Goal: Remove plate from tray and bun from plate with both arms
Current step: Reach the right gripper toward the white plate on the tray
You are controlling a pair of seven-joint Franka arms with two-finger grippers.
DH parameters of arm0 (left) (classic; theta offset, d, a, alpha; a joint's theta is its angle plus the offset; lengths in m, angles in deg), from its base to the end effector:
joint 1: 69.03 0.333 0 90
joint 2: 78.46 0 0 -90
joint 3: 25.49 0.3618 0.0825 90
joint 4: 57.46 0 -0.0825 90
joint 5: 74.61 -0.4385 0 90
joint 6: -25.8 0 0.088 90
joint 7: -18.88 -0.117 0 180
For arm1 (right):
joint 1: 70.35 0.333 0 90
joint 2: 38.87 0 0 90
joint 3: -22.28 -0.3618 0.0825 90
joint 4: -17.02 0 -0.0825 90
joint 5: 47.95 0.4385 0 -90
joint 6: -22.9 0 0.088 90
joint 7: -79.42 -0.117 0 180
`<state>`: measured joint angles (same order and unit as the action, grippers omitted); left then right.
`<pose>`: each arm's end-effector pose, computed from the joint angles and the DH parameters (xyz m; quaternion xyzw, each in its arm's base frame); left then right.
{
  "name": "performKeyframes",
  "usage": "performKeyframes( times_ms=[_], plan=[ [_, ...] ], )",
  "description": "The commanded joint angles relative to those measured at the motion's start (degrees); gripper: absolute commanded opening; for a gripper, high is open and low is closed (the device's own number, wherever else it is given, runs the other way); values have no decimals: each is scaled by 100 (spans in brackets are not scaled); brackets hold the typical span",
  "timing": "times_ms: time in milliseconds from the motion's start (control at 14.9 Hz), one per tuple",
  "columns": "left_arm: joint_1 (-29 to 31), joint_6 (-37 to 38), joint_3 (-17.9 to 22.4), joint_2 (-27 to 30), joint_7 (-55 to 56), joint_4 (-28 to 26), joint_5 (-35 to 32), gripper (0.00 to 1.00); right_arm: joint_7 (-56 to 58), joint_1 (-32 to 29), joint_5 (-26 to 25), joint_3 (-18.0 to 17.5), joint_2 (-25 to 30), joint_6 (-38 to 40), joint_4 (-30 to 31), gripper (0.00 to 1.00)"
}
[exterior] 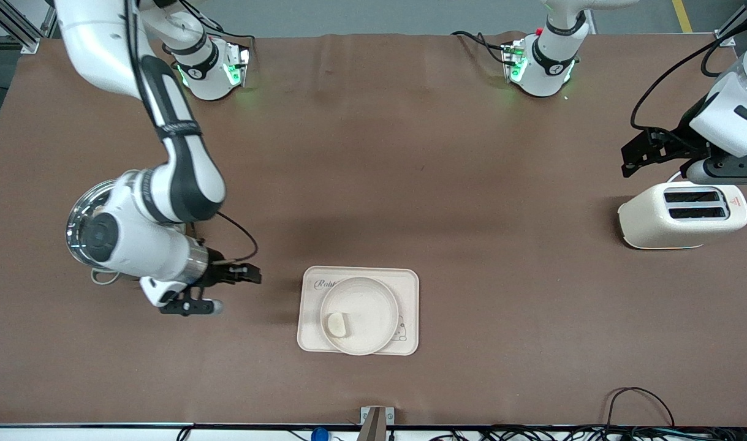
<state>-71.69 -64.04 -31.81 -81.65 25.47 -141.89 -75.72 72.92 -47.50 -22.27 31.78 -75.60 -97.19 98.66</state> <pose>0.6225 -0.0938 0.6770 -0.9996 0.0205 -0.0203 0.0039 0.7671 0.2342 0.3314 -0.9885 0.0319 0.0047 0.1476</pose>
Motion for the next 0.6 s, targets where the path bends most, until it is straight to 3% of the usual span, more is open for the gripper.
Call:
performKeyframes(
  times_ms=[0, 335, 536],
  plan=[
    [28, 98, -18, -50, -52, 93, -21, 100, -351, 53, 384, -114, -536, 65, -692, 63],
    [28, 89, -18, -59, -52, 102, -30, 100, -711, 53, 491, -536, -1125, -891, -868, 58],
    [28, 98, -18, -59, -52, 102, -21, 100, -966, 35, 587, -677, -1529, -955, -1289, 54]
  ],
)
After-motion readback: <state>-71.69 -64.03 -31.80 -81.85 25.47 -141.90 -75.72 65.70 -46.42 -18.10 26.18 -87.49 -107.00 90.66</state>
